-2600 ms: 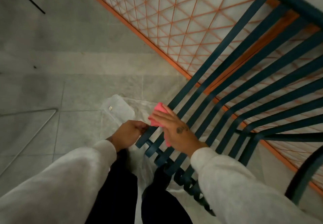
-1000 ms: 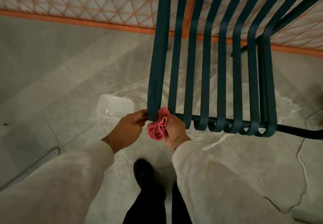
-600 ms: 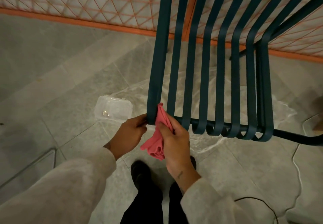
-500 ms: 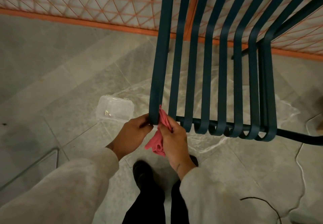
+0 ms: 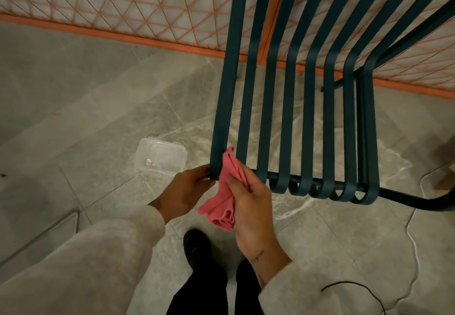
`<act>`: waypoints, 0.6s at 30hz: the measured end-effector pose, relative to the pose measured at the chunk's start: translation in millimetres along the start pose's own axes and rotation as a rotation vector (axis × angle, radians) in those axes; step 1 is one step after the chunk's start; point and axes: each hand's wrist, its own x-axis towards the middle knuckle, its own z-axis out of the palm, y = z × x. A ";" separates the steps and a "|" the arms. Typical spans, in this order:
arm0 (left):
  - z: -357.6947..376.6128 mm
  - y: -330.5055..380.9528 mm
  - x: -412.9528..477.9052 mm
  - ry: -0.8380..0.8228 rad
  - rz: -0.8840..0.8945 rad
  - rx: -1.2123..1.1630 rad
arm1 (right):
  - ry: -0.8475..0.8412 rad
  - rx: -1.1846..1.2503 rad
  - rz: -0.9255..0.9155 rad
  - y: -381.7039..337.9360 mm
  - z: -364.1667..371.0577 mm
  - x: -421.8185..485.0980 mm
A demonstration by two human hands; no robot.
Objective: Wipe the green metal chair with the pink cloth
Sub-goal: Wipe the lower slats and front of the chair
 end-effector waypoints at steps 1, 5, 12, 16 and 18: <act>-3.4 1.9 -1.7 0.005 0.024 0.018 | -0.027 -0.072 -0.088 -8.0 0.3 -3.1; -15.6 12.7 -6.9 0.052 0.057 -0.047 | -0.133 -0.468 -0.506 -37.2 0.2 15.0; -35.0 33.6 -0.4 0.044 -0.009 -0.150 | -0.165 -0.944 -0.725 -83.5 3.9 77.2; -33.4 40.0 -1.3 0.046 -0.020 -0.223 | -0.075 -1.059 -0.861 -66.9 10.9 53.2; -32.0 39.8 -3.0 0.064 -0.025 -0.225 | -0.105 -1.034 -0.871 -44.3 6.7 32.8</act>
